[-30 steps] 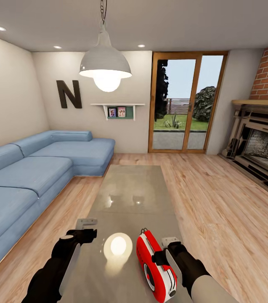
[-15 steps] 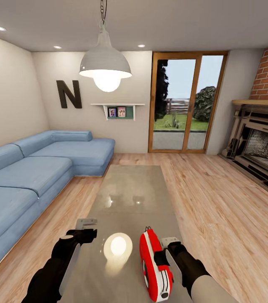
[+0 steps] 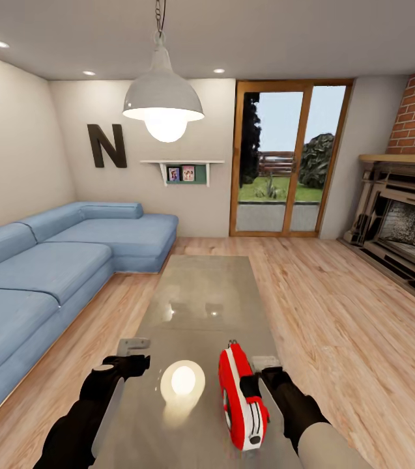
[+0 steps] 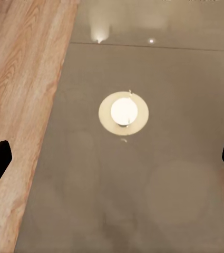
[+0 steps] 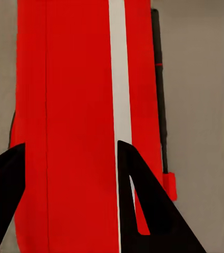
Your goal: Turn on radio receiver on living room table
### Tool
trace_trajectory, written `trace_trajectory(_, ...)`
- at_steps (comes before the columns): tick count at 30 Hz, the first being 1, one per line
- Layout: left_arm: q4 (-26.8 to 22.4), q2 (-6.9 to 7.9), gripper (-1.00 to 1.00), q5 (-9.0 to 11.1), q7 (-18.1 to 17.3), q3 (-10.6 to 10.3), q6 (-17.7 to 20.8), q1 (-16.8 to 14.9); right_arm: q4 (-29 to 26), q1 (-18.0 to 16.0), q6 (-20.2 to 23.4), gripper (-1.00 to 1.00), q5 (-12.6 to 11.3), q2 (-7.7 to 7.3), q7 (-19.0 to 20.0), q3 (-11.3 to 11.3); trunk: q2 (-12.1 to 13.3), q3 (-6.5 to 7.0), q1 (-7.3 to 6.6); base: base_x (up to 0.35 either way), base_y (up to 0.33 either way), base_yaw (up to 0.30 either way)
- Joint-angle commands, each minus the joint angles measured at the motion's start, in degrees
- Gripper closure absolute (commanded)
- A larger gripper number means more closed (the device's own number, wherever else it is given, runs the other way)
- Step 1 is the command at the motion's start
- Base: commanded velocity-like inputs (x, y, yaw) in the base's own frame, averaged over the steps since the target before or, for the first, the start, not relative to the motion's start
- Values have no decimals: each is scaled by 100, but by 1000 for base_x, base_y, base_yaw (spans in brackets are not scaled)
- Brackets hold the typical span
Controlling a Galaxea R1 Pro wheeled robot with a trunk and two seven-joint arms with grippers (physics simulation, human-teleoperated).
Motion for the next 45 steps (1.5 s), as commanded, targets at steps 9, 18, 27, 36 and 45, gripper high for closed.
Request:
trace_trajectory(9, 2, 0, -100, 2, 2, -1, -24, 5, -1609, -3, 747, 100, -27, -8, -23, -22, -1, 1, 0, 0, 0, 0)
trace_trajectory(18, -40, 0, -100, 4, 2, -1, -25, 5, -2617, -3, 1649, 100, -10, -8, -55, -30, -1, 1, 0, 0, 0, 0)
trace_trajectory(27, -40, -13, -100, 0, 19, 29, -9, 3, -3144, -11, 2184, 100, 5, -8, -75, -31, -1, 1, 0, 0, 0, 0)
trace_trajectory(36, -42, -10, -100, 5, 31, 45, 27, 0, -3243, -12, 2212, 100, 0, -141, -76, -39, -1, 1, 0, 0, 0, 0)
trace_trajectory(45, -333, -179, -100, 29, 89, -20, -78, 128, -3529, 4, 2143, 100, 44, -83, -30, -47, -1, 1, 0, 0, 0, 0)
